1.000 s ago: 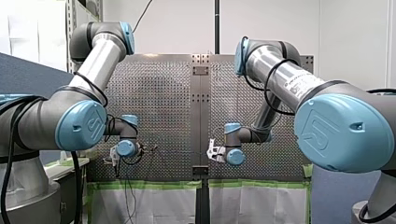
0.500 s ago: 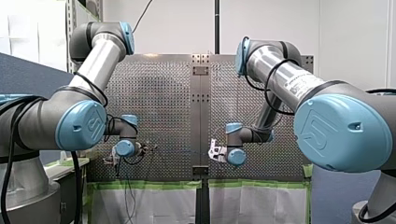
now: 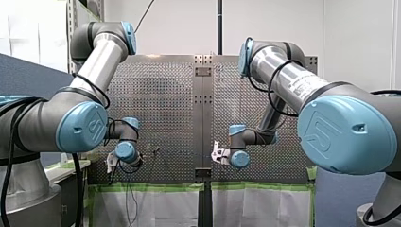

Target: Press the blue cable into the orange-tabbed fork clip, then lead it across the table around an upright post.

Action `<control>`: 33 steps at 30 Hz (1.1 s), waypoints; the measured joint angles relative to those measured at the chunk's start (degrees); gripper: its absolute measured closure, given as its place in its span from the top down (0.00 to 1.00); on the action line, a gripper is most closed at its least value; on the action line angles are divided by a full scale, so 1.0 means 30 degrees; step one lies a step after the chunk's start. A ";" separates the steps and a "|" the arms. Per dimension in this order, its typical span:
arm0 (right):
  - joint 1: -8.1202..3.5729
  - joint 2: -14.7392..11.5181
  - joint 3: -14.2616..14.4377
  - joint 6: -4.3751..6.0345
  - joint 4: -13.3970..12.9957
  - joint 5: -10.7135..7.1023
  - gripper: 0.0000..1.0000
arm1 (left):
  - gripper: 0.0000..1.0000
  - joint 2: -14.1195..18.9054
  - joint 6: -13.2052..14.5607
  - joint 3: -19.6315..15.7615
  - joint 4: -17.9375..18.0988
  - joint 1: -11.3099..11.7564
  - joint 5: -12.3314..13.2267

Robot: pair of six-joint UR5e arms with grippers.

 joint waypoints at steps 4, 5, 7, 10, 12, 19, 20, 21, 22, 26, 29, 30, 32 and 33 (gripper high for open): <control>-0.0008 0.0011 0.0001 -0.0002 -0.0001 0.0001 0.00 | 1.00 0.0455 -0.0123 -0.0629 0.0152 0.0131 0.0540; -0.0009 0.0013 0.0000 -0.0002 -0.0001 -0.0002 0.00 | 1.00 0.0596 -0.0230 -0.0785 0.0270 0.0139 0.0687; -0.0010 0.0012 0.0001 -0.0002 -0.0007 0.0000 0.00 | 1.00 0.0971 -0.0552 -0.1171 0.0623 0.0119 0.1073; -0.0011 0.0011 0.0000 -0.0002 0.0000 0.0004 0.00 | 1.00 0.1543 -0.1100 -0.1751 0.1182 0.0080 0.1648; -0.0012 0.0017 0.0000 -0.0002 0.0046 -0.0005 0.00 | 1.00 0.1899 -0.1454 -0.2110 0.1526 0.0051 0.2003; -0.0012 0.0015 0.0000 -0.0003 0.0280 -0.0026 0.00 | 1.00 0.3133 -0.2684 -0.3344 0.2240 -0.0185 0.3238; -0.0013 0.0013 0.0001 -0.0004 0.0296 -0.0030 0.00 | 1.00 0.3295 -0.2819 -0.3505 0.2281 -0.0205 0.3400; -0.0011 0.0012 0.0000 -0.0002 0.0304 -0.0032 0.00 | 1.00 0.3518 -0.2954 -0.3732 0.2318 -0.0234 0.3617; -0.0012 0.0012 0.0000 -0.0004 0.0309 -0.0029 0.00 | 1.00 0.3689 -0.3024 -0.3899 0.2339 -0.0256 0.3759; -0.0012 0.0014 0.0001 -0.0001 0.0319 -0.0015 0.00 | 1.00 0.4412 -0.3146 -0.4621 0.2388 -0.0348 0.4084; -0.0013 0.0018 -0.0001 -0.0001 0.0319 -0.0011 0.00 | 1.00 0.4951 -0.3141 -0.5155 0.2403 -0.0426 0.4115; -0.0013 0.0022 -0.0001 -0.0002 0.0320 -0.0011 0.00 | 1.00 0.5170 -0.3116 -0.5326 0.2413 -0.0451 0.4100; -0.0013 0.0023 -0.0002 -0.0001 0.0320 -0.0011 0.00 | 1.00 0.5506 -0.3018 -0.5491 0.2440 -0.0495 0.3996; -0.0013 0.0024 -0.0001 -0.0002 0.0320 -0.0011 0.00 | 1.00 0.5729 -0.2905 -0.5550 0.2460 -0.0533 0.3868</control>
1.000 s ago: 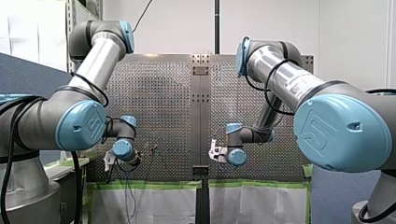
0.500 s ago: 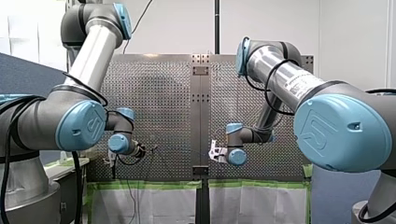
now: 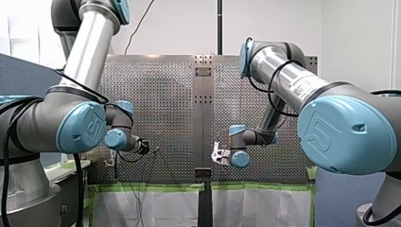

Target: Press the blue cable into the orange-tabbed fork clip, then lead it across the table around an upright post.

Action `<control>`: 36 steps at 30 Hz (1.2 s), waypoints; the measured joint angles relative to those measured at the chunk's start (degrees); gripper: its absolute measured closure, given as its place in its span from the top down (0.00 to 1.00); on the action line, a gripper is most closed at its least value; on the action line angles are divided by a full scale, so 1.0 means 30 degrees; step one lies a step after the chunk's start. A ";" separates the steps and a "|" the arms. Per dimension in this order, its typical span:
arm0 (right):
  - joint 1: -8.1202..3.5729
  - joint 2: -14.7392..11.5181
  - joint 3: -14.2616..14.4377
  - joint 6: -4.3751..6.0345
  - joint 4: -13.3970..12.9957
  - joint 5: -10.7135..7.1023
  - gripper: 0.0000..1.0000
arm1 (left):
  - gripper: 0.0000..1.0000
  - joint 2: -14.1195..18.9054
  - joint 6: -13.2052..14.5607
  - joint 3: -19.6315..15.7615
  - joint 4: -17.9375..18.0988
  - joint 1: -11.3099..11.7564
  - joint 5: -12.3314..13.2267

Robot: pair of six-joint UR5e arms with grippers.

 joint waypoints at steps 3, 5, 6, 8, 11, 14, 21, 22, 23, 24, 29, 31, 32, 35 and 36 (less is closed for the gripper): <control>0.0000 0.0005 -0.0001 0.0000 -0.0010 0.0000 0.00 | 1.00 0.0224 0.0442 -0.0017 0.0096 -0.0078 -0.0460; 0.0000 0.0006 0.0000 0.0000 -0.0018 0.0001 0.00 | 1.00 0.0099 0.0740 0.0051 0.0153 -0.0108 -0.0766; 0.0000 0.0007 0.0002 0.0001 -0.0016 0.0000 0.00 | 1.00 -0.0035 0.0942 0.0119 0.0175 -0.0127 -0.0965; 0.0000 0.0008 0.0000 0.0000 -0.0010 -0.0002 0.00 | 1.00 -0.0303 0.1268 0.0226 0.0193 -0.0159 -0.1295; 0.0000 0.0009 0.0001 0.0000 -0.0005 -0.0018 0.00 | 1.00 -0.0616 0.1771 0.0348 0.0215 -0.0232 -0.1761; 0.0007 0.0010 0.0002 0.0000 -0.0024 -0.0019 0.00 | 1.00 -0.0724 0.2011 0.0396 0.0260 -0.0330 -0.1963; 0.0005 0.0016 -0.0015 0.0020 -0.0054 -0.0025 0.00 | 1.00 -0.0752 0.2161 0.0434 0.0449 -0.0627 -0.2071; 0.0004 0.0015 -0.0017 0.0021 -0.0055 -0.0027 0.00 | 1.00 -0.0754 0.2141 0.0460 0.0468 -0.0644 -0.2048; 0.0004 0.0015 -0.0018 0.0025 -0.0057 -0.0027 0.00 | 1.00 -0.0754 0.2111 0.0491 0.0482 -0.0658 -0.2007; 0.0003 0.0015 -0.0015 0.0035 -0.0064 -0.0025 0.00 | 1.00 -0.0765 0.2056 0.0539 0.0500 -0.0680 -0.1933; 0.0006 0.0026 -0.0005 0.0104 -0.0108 -0.0004 0.00 | 1.00 -0.1222 0.1921 0.0881 0.0490 -0.0843 -0.1716; 0.0007 0.0030 -0.0002 0.0110 -0.0107 -0.0016 0.00 | 1.00 -0.1534 0.2089 0.1061 0.0561 -0.0933 -0.1674; 0.0007 0.0033 -0.0001 0.0113 -0.0100 -0.0037 0.00 | 1.00 -0.1678 0.2186 0.1115 0.0639 -0.0970 -0.1634; 0.0005 0.0049 0.0001 0.0116 -0.0074 -0.0103 0.00 | 1.00 -0.2234 0.2376 0.1236 0.0941 -0.1078 -0.1587; 0.0004 0.0055 0.0001 0.0116 -0.0069 -0.0115 0.00 | 1.00 -0.2468 0.2405 0.1259 0.1013 -0.1103 -0.1607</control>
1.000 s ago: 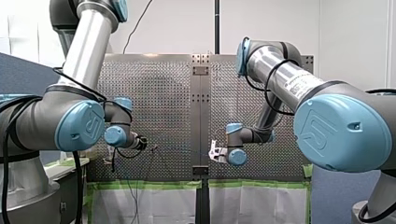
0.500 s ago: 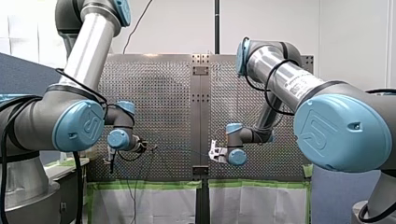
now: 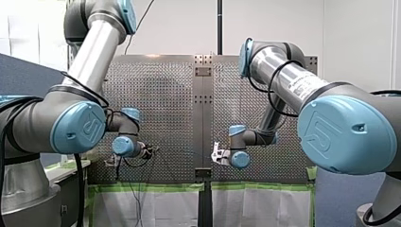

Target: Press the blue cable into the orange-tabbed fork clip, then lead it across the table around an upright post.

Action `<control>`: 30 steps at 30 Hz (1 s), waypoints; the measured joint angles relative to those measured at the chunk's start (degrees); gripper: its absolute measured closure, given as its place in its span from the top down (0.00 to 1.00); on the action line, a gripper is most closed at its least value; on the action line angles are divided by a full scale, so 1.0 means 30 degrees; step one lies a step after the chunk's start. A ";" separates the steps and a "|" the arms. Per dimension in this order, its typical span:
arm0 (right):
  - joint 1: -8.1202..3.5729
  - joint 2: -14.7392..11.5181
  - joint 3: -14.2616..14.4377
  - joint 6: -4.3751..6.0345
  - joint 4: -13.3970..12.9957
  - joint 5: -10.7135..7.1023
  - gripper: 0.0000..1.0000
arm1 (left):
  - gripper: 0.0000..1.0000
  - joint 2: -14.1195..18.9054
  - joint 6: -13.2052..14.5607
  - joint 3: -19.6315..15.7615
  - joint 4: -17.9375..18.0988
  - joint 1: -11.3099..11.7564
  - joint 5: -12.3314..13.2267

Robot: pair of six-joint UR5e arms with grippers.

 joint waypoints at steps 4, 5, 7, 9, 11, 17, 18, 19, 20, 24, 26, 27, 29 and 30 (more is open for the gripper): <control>-0.0002 0.0010 0.0000 0.0001 0.0033 -0.0030 0.00 | 1.00 -0.0737 0.0024 0.0029 0.0110 -0.0033 -0.0086; -0.0002 0.0011 0.0000 0.0001 0.0045 -0.0040 0.00 | 1.00 -0.0846 0.0024 0.0030 0.0126 -0.0031 -0.0096; -0.0004 0.0011 0.0000 0.0001 0.0055 -0.0049 0.00 | 1.00 -0.1000 0.0024 0.0030 0.0150 -0.0023 -0.0092; -0.0004 0.0011 0.0000 0.0001 0.0054 -0.0055 0.00 | 1.00 -0.1060 0.0019 0.0035 0.0187 -0.0001 -0.0065; -0.0003 0.0029 0.0001 0.0001 0.0060 -0.0059 0.00 | 1.00 -0.1081 0.0009 0.0035 0.0277 0.0026 -0.0034; 0.0000 0.0049 0.0001 0.0001 0.0050 -0.0062 0.00 | 1.00 -0.1092 -0.0005 0.0129 0.0750 0.0069 -0.0033; -0.0001 0.0052 0.0001 0.0000 0.0046 -0.0061 0.00 | 1.00 -0.1096 -0.0006 0.0185 0.0784 0.0070 -0.0047; -0.0001 0.0058 0.0001 0.0001 0.0045 -0.0061 0.00 | 1.00 -0.1095 -0.0006 0.0232 0.0796 0.0071 -0.0058; -0.0001 0.0061 0.0001 0.0001 0.0043 -0.0060 0.00 | 1.00 -0.1094 -0.0006 0.0279 0.0797 0.0072 -0.0066; -0.0009 0.0072 0.0000 0.0001 0.0040 -0.0061 0.00 | 1.00 -0.1099 -0.0035 0.0434 0.0803 0.0089 -0.0246; -0.0027 0.0085 0.0001 0.0001 0.0044 -0.0060 0.00 | 1.00 -0.1100 -0.0082 0.0456 0.0822 0.0094 -0.0379; -0.0038 0.0085 0.0002 0.0001 0.0051 -0.0066 0.00 | 1.00 -0.1100 -0.0113 0.0463 0.0838 0.0095 -0.0444; -0.0080 0.0086 0.0001 0.0001 0.0061 -0.0076 0.00 | 1.00 -0.1099 -0.0154 0.0479 0.0855 0.0098 -0.0523; -0.0102 0.0089 0.0000 0.0003 0.0062 -0.0079 0.00 | 1.00 -0.1099 -0.0191 0.0507 0.0860 0.0090 -0.0581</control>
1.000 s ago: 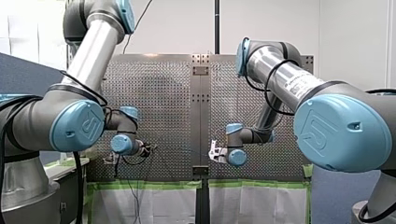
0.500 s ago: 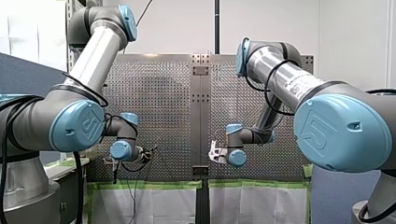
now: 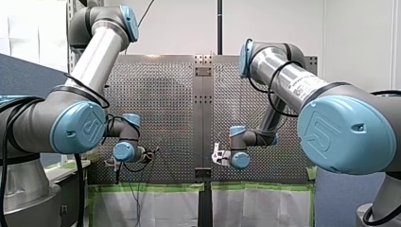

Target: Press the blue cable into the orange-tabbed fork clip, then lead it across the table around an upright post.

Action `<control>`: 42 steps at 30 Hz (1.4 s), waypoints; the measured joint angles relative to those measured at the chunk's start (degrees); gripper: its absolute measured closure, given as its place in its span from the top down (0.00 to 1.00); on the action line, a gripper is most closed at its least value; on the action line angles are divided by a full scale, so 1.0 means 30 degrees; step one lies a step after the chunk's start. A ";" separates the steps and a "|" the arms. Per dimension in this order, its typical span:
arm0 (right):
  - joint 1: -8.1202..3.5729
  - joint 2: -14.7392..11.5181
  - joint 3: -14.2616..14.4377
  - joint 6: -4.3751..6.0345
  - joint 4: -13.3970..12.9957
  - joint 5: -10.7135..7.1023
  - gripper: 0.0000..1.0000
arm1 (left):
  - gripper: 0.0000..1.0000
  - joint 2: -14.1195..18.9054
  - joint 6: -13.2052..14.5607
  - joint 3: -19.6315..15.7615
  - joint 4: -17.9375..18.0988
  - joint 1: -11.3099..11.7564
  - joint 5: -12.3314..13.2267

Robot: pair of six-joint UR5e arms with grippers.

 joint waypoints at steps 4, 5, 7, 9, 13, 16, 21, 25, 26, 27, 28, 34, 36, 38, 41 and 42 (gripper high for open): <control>-0.0063 0.0008 0.0001 0.0018 0.0023 -0.0014 0.00 | 1.00 0.0000 -0.0127 0.0097 0.0002 -0.0072 -0.0257; -0.0078 0.0010 0.0001 0.0022 0.0029 -0.0013 0.00 | 1.00 -0.0001 -0.0172 0.0109 0.0004 -0.0088 -0.0309; -0.0098 0.0015 0.0002 0.0024 0.0030 -0.0016 0.00 | 1.00 -0.0002 -0.0305 0.0126 0.0028 -0.0114 -0.0386; -0.0119 0.0017 0.0001 0.0027 0.0034 -0.0014 0.00 | 1.00 -0.0001 -0.0404 0.0134 0.0062 -0.0123 -0.0420; -0.0147 0.0026 0.0000 0.0027 0.0036 -0.0012 0.00 | 1.00 -0.0001 -0.0462 0.0161 0.0091 -0.0126 -0.0438; -0.0157 0.0030 0.0001 0.0027 0.0037 -0.0011 0.00 | 1.00 -0.0002 -0.0432 0.0164 0.0097 -0.0142 -0.0426; -0.0165 0.0040 0.0001 0.0027 0.0036 -0.0011 0.00 | 1.00 -0.0003 0.0225 0.0178 0.0016 -0.0375 -0.0217; -0.0166 0.0040 0.0001 0.0027 0.0046 -0.0019 0.00 | 1.00 -0.0004 0.0586 0.0286 -0.0028 -0.0743 -0.0028; -0.0166 0.0040 0.0001 0.0026 0.0052 -0.0021 0.00 | 1.00 -0.0003 0.0618 0.0305 -0.0034 -0.0789 -0.0011; -0.0165 0.0041 0.0001 0.0027 0.0056 -0.0026 0.00 | 1.00 -0.0004 0.0645 0.0320 -0.0038 -0.0832 0.0005; -0.0160 0.0040 0.0001 0.0026 0.0058 -0.0026 0.00 | 1.00 -0.0004 0.0658 0.0329 -0.0040 -0.0852 0.0011; -0.0142 0.0062 0.0001 0.0027 0.0057 -0.0014 0.00 | 1.00 -0.0004 0.0398 0.0678 -0.0178 -0.1270 -0.0288; -0.0138 0.0065 0.0000 0.0027 0.0061 -0.0014 0.00 | 1.00 -0.0004 0.0168 0.1009 -0.0155 -0.1608 -0.0611; -0.0138 0.0068 0.0001 0.0027 0.0063 -0.0014 0.00 | 1.00 -0.0004 -0.0035 0.1312 -0.0186 -0.1915 -0.0922; -0.0138 0.0069 0.0001 0.0027 0.0064 -0.0014 0.00 | 1.00 -0.0004 -0.0303 0.1708 -0.0431 -0.2304 -0.1243; -0.0144 0.0074 0.0002 0.0027 0.0065 -0.0013 0.00 | 1.00 -0.0010 -0.0382 0.1812 -0.0514 -0.2432 -0.1335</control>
